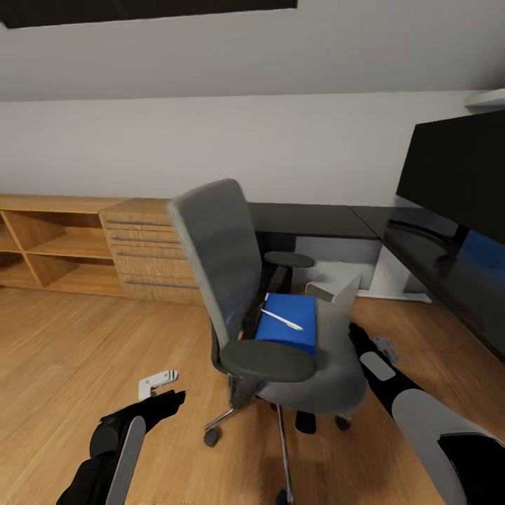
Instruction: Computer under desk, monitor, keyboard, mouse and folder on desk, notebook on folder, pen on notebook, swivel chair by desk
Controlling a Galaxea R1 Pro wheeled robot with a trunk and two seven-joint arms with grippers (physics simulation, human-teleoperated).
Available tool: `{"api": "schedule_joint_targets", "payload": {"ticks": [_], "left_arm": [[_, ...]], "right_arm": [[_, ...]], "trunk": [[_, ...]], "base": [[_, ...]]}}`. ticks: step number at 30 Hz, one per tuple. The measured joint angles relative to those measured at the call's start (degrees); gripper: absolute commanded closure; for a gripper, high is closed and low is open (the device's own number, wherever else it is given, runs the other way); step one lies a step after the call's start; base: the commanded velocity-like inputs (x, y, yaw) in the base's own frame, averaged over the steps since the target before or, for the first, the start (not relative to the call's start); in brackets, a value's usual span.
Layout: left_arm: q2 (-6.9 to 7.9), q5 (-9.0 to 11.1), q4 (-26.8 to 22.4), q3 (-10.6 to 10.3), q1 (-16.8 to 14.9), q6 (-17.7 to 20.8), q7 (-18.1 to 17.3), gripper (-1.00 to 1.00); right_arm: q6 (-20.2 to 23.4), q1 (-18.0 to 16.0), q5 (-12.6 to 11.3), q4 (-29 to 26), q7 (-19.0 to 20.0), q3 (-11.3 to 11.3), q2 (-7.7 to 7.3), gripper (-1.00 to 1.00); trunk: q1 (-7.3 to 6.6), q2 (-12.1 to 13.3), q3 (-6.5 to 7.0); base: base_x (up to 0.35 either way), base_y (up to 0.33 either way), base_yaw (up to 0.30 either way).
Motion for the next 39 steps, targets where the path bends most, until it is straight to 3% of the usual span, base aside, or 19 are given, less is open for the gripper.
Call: {"api": "schedule_joint_targets", "payload": {"ticks": [27, 39], "left_arm": [[0.00, 0.1, 0.0, 0.0, 0.0, 0.0, 0.0, -1.00], [-0.08, 0.1, 1.0, -0.1, 0.0, 0.0, 0.0, -1.00]], "right_arm": [[0.0, 0.0, 0.3, 0.0, -0.2, -0.1, -0.58, -1.00], [-0.1, 0.0, 0.1, 0.1, -0.1, -0.2, -1.84, -1.00]], "trunk": [[0.00, 0.0, 0.00], [0.00, 0.0, -0.01]], "base": [[0.000, 0.000, 0.270], [0.110, 0.036, 0.273]]}}
